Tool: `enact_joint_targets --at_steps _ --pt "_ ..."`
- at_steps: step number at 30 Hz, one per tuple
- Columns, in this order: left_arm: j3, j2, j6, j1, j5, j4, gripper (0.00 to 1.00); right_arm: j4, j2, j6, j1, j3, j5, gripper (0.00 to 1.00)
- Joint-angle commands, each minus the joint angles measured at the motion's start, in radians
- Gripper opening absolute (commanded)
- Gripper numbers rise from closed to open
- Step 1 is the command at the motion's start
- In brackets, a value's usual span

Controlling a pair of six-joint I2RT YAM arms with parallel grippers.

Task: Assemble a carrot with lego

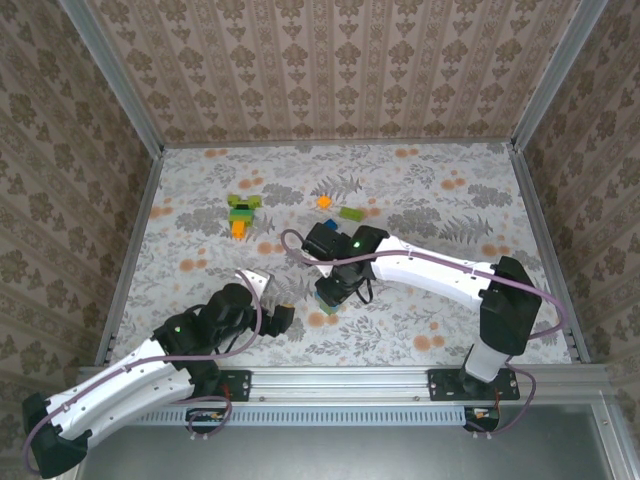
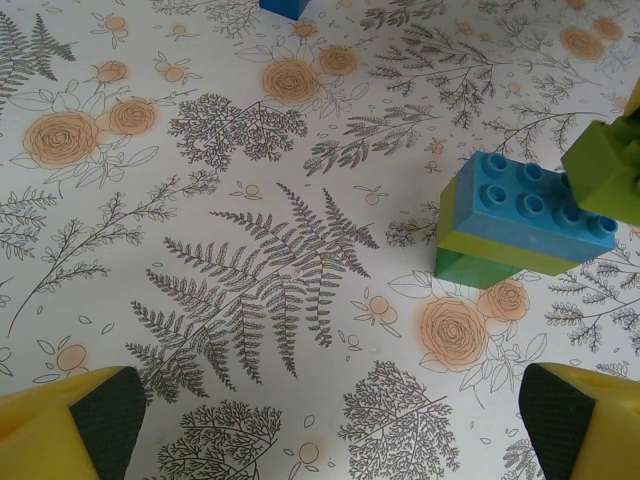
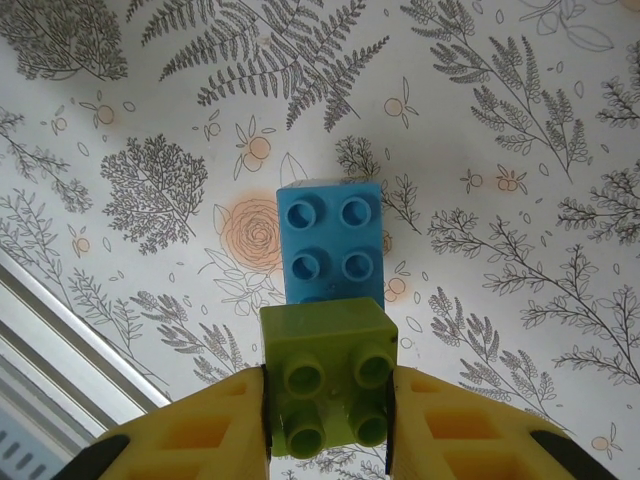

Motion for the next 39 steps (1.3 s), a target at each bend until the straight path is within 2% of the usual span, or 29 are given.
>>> enact_joint_targets --at_steps 1,25,39 --pt "-0.008 -0.009 0.015 -0.006 -0.006 0.007 0.99 -0.027 0.026 0.008 0.009 0.027 0.040 0.30" --pt "-0.008 -0.010 0.015 -0.006 -0.005 0.006 0.99 -0.051 0.089 -0.010 0.032 0.069 0.072 0.30" --pt "-0.008 -0.009 0.015 -0.007 -0.006 0.008 0.99 -0.097 0.147 -0.001 0.059 0.083 0.133 0.30"
